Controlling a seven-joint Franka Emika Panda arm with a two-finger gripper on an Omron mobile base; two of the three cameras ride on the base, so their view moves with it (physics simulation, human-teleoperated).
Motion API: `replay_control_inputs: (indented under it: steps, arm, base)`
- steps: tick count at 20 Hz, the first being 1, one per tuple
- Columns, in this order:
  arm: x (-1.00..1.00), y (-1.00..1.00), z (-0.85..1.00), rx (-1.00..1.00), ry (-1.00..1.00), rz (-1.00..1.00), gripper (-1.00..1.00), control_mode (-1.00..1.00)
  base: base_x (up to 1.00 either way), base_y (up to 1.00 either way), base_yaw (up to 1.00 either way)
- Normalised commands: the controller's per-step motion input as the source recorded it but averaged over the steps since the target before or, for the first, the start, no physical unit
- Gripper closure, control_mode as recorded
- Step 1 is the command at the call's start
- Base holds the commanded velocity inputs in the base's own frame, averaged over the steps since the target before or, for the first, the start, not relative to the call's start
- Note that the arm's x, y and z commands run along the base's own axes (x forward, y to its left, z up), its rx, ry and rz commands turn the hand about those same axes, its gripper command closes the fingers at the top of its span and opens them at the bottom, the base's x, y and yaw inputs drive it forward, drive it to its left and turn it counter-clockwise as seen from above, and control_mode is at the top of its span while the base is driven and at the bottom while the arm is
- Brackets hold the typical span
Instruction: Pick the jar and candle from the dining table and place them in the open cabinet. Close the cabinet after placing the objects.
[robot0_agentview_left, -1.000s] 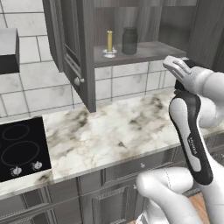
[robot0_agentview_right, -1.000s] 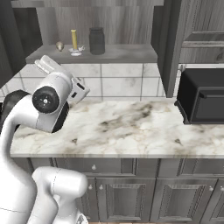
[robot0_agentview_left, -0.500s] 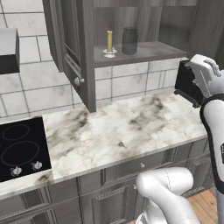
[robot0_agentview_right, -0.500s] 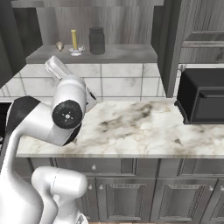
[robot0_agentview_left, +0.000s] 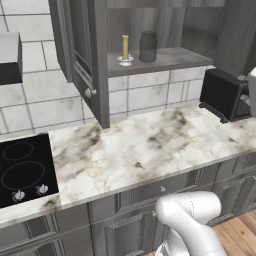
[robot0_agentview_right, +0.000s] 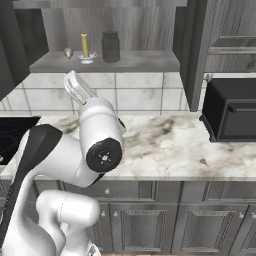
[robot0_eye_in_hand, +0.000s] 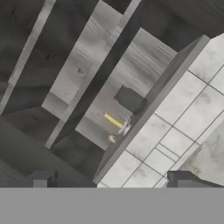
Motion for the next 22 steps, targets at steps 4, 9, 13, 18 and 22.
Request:
replay_control_inputs:
  steps: [4,9,13,18,22]
  arm:
    - [-0.17,-0.41,0.0,0.0,-0.02,0.04,-1.0,-1.0]
    - [-0.01,-0.45,0.0,0.0,0.0,0.01,-1.0,-1.0]
    - [0.0,-0.49,0.0,0.0,0.0,0.0,-1.0,-1.0]
    - [0.0,-0.52,-0.03,0.0,0.0,0.0,-1.0,-1.0]
    - [0.0,-0.53,-0.21,0.02,0.0,0.0,-1.0,-1.0]
  base:
    - [0.0,0.0,0.0]
    - [0.0,0.0,0.0]
    - [0.0,0.0,0.0]
    - [0.0,0.0,0.0]
    - [0.0,0.0,0.0]
